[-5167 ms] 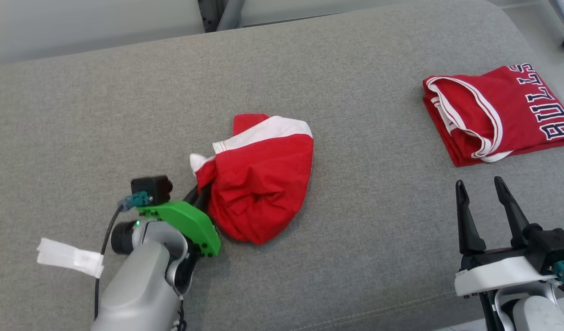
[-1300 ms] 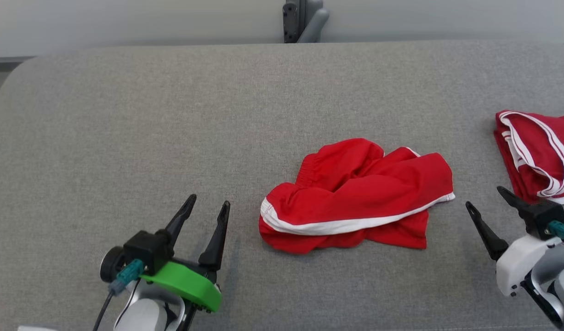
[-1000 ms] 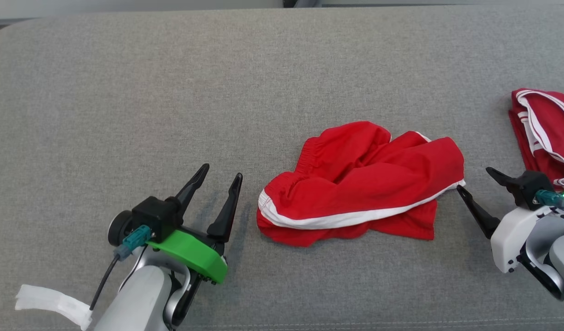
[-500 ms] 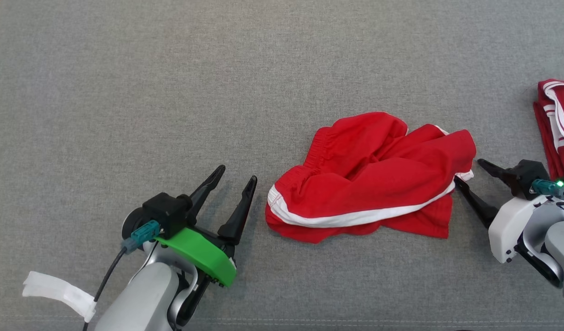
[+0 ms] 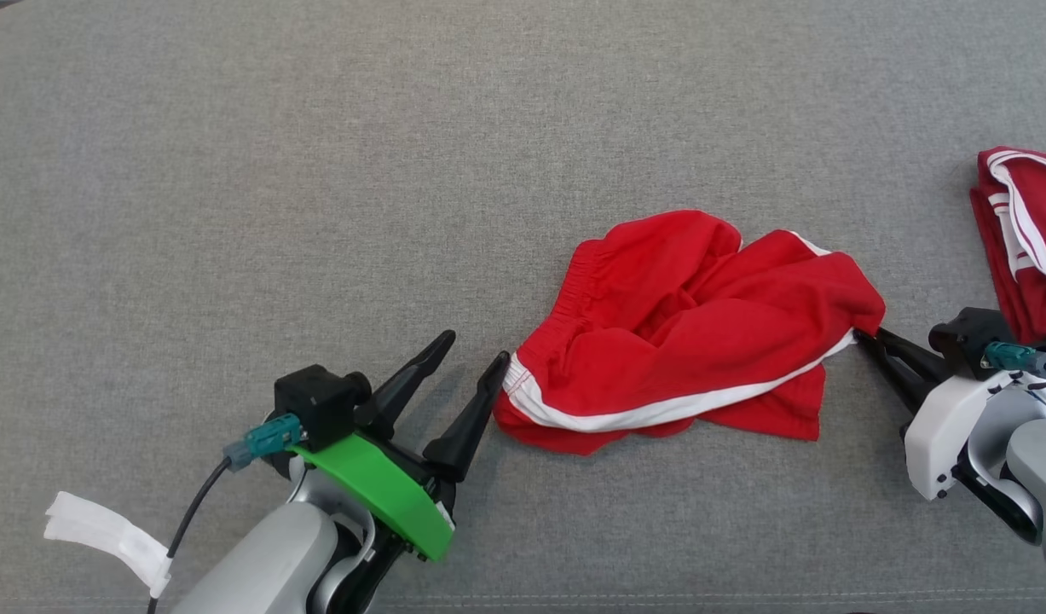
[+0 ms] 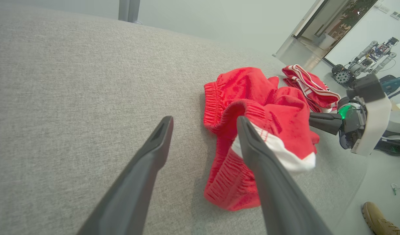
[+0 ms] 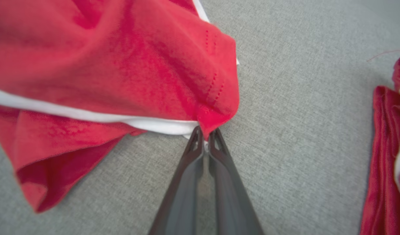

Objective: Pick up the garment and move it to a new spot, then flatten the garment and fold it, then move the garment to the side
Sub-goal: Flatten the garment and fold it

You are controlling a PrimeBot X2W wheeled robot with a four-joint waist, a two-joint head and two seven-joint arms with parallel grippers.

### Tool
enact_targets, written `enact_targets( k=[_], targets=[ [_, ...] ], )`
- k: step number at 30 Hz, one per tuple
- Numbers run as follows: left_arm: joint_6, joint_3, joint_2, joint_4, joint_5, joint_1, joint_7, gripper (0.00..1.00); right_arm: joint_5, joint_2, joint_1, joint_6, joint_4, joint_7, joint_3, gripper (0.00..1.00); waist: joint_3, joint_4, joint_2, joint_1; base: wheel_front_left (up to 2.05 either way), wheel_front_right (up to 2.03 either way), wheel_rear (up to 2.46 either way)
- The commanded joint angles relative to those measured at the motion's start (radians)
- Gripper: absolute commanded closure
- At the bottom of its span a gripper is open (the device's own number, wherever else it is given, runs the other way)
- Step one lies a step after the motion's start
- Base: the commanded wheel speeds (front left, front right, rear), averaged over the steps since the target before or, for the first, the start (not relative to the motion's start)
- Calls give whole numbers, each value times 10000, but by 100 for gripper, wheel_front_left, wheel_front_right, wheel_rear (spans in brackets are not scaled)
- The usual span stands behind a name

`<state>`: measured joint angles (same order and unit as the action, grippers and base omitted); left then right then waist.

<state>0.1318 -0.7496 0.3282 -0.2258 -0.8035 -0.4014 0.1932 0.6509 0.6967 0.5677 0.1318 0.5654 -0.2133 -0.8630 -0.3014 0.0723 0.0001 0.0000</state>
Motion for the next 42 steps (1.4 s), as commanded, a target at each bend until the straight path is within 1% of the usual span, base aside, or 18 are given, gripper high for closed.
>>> enact_targets(
  k=[1, 6, 12, 16, 19, 20, 21, 22, 23, 27, 30, 33, 35, 38, 40, 42],
  targets=[
    [-20, -150, 132, 152, -338, -150, -53, 0, 83, 35, 12, -20, 150, -37, -143, 100, 40, -56, -1, 0, 0, 0, 0],
    [-20, -880, 490, 595, -1269, -365, -194, 0, 245, 29, 99, -20, 305, -152, -349, 100, 53, -153, -1, 0, 0, 0, 0],
    [-22, -1897, 941, 836, -2032, -867, -394, 0, 376, -3, 198, -22, 468, -256, -564, 100, 52, -261, -1, 0, 0, 0, 0],
    [-22, -2453, 1180, 893, -2510, -1177, -492, 0, 467, -51, 262, -22, 569, -315, -675, 100, 35, -339, -1, 0, 0, 0, 0],
    [-20, -2697, 1282, 844, -2759, -1301, -559, 0, 493, -79, 271, -22, 627, -354, -722, 100, 42, -383, -1, 0, 0, 0, 0],
    [-20, -2829, 1321, 829, -2837, -1357, -577, 17, 511, -95, 275, -20, 647, -370, -749, 100, 44, -407, -1, 0, 0, 0, 0],
    [-22, -2938, 1360, 816, -2931, -1405, -556, 52, 534, -115, 289, -20, 662, -370, -767, 100, 42, -428, -1, 0, 0, 0, 0],
    [-20, -3036, 1408, 796, -3025, -1452, -536, 73, 551, -128, 306, -20, 678, -379, -779, 100, 41, -447, -1, 0, 0, 0, 0],
    [-20, -3135, 1464, 778, -3044, -1498, -536, 100, 565, -133, 316, -20, 693, -388, -779, 100, 44, -462, -1, 0, 0, 0, 0],
    [-22, -3433, 1690, 784, -3022, -1688, -372, 100, 878, -105, 274, -22, 413, -470, -545, 100, 123, -495, -1, 0, 0, 0, 0],
    [-22, -3443, 1952, 1052, -2978, -1890, -242, 100, 1571, 71, 193, -20, -298, -514, -21, 100, 207, -503, -1, 0, 0, 0, 0],
    [-22, -3239, 2303, 1671, -3147, -2202, -241, 100, 2216, 518, 307, -20, -1353, -517, 596, 100, 237, -531, -1, 0, 0, 0, 0],
    [-20, -3028, 2612, 2136, -3270, -2551, -416, 100, 2599, 875, 547, -20, -2174, -483, 1020, 100, 193, -542, -1, 0, 0, 0, 0],
    [-22, -2632, 3016, 2752, -3634, -3373, -922, 100, 3147, 1307, 1037, -19, -3355, -110, 1658, 100, 7, -533, -1, 0, 0, 0, 0],
    [-20, -2250, 3164, 2891, -3973, -4133, -1376, 100, 3474, 1503, 1536, -20, -3914, 242, 2140, 100, -239, -501, -1, 0, 0, 0, 0],
    [-52, -1851, 3179, 2617, -4339, -4990, -1868, 100, 3671, 1498, 2183, -20, -4196, 644, 2599, 100, -547, -452, -1, 0, 0, 0, 0]
  ],
)
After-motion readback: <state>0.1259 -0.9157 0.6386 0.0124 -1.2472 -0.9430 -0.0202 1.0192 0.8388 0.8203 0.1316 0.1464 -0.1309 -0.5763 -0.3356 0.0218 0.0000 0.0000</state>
